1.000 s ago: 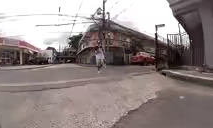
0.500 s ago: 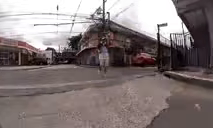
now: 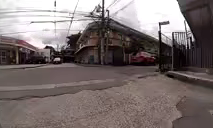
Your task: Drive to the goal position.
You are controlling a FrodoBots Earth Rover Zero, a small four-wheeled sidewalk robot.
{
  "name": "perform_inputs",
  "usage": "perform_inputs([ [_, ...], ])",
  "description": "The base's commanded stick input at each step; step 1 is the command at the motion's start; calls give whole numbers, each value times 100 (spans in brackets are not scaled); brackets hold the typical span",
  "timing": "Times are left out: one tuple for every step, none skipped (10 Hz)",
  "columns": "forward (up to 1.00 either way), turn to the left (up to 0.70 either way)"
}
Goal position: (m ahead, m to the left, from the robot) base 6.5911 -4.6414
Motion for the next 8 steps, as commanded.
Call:
perform_inputs([
  [0, 0],
  [0, 0],
  [0, 0],
  [13, 0],
  [66, 0],
  [70, 0],
  [70, 0],
  [70, 0],
])
